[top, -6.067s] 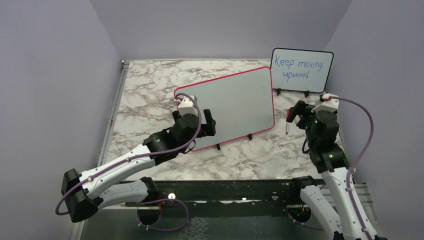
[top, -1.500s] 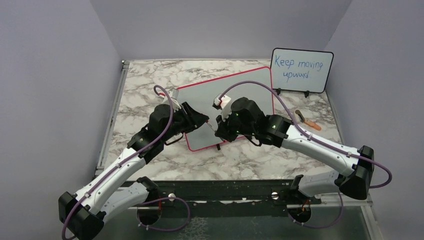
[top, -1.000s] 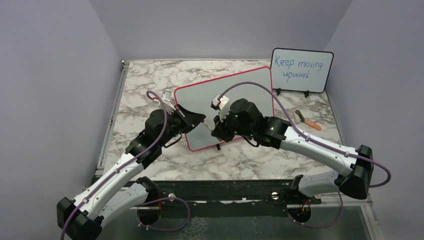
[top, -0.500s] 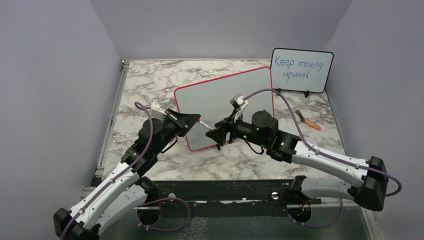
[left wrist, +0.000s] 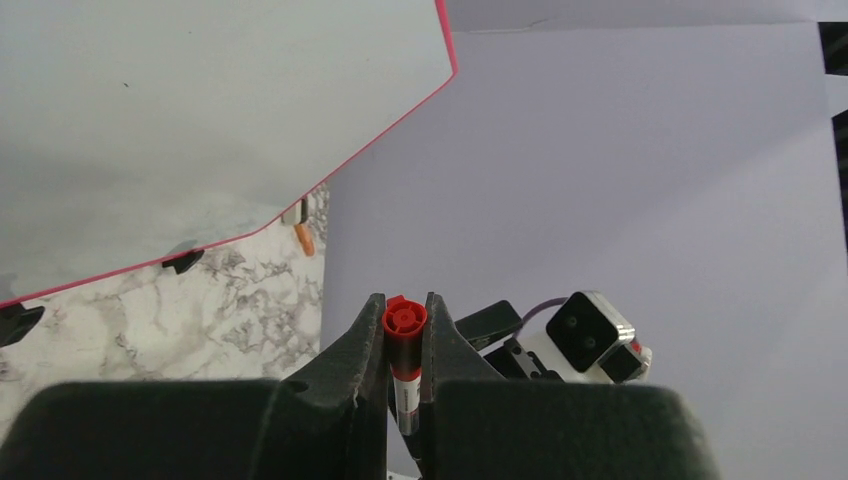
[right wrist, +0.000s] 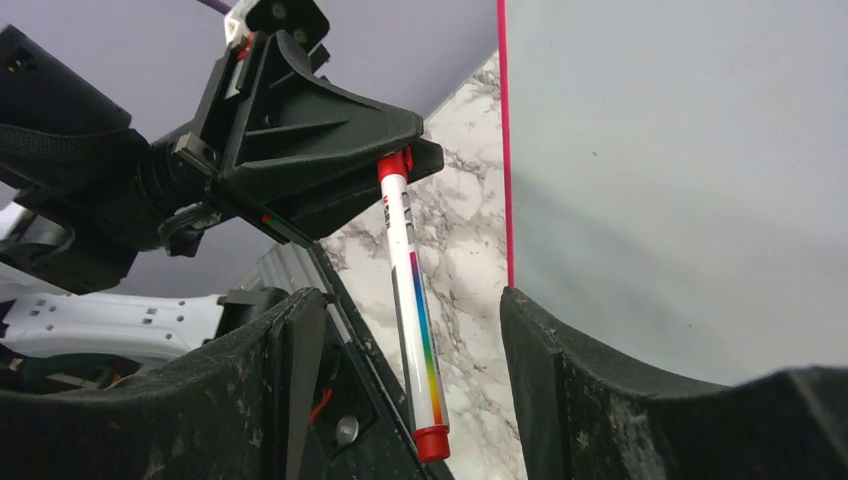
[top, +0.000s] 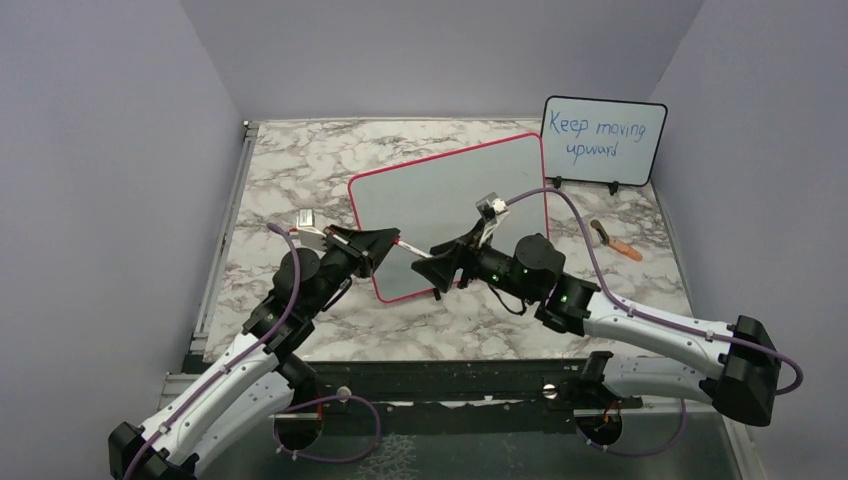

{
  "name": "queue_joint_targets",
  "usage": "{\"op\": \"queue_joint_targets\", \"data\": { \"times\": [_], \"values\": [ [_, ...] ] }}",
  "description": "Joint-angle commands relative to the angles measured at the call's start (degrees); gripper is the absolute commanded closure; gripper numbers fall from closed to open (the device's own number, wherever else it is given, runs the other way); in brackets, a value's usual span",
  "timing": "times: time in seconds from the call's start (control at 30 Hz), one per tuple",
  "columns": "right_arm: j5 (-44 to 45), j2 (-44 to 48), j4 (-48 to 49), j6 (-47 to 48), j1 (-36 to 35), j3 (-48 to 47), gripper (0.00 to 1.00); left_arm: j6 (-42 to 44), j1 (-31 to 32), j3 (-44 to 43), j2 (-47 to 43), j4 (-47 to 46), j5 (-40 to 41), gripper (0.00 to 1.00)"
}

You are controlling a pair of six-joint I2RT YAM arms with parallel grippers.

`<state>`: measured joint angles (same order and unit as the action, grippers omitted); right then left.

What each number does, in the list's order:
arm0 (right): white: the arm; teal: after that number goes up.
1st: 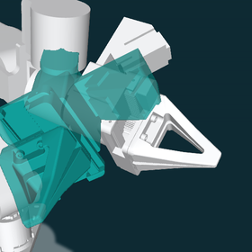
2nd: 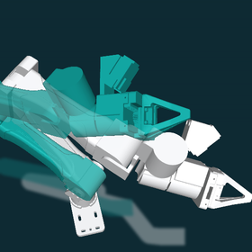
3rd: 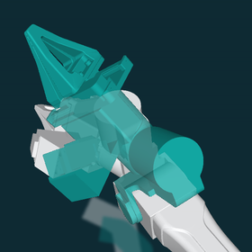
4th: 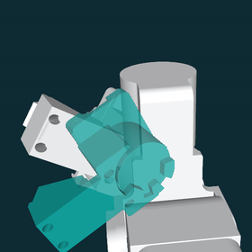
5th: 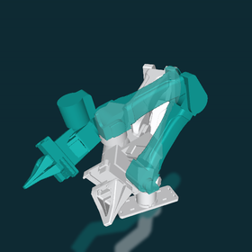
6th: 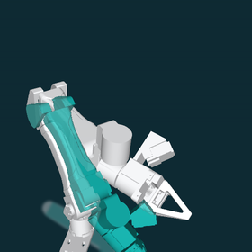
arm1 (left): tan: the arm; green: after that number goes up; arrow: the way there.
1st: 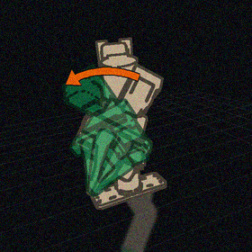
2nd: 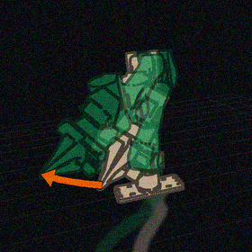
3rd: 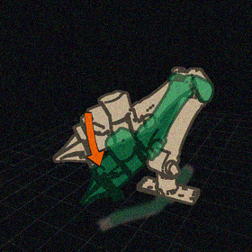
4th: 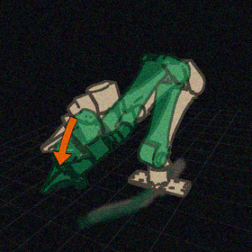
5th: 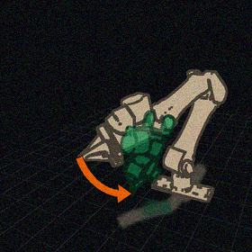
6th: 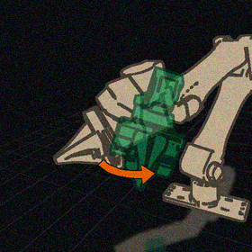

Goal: Write a sentence on the whiteboard
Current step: Open the whiteboard marker at the center of the board.

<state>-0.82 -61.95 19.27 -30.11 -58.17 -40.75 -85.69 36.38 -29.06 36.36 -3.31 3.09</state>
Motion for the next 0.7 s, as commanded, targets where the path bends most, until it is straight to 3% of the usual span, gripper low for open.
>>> {"op": "queue_joint_targets", "data": {
  "times": [0.0,0.33,0.67],
  "values": [
    [1.33,0.51,5.69,-2.38,-0.10,0.48,0.31,-5.25,0.09,1.27,-1.33,-3.70,1.38,1.00],
    [1.08,-2.33,9.64,-5.17,-0.10,-0.13,0.35,-9.81,0.07,4.04,-1.41,-4.19,2.43,1.00],
    [5.07,-3.73,5.90,-6.20,-0.10,-0.83,0.37,-10.47,0.07,3.76,-1.88,-4.01,3.04,1.00]
  ]
}}
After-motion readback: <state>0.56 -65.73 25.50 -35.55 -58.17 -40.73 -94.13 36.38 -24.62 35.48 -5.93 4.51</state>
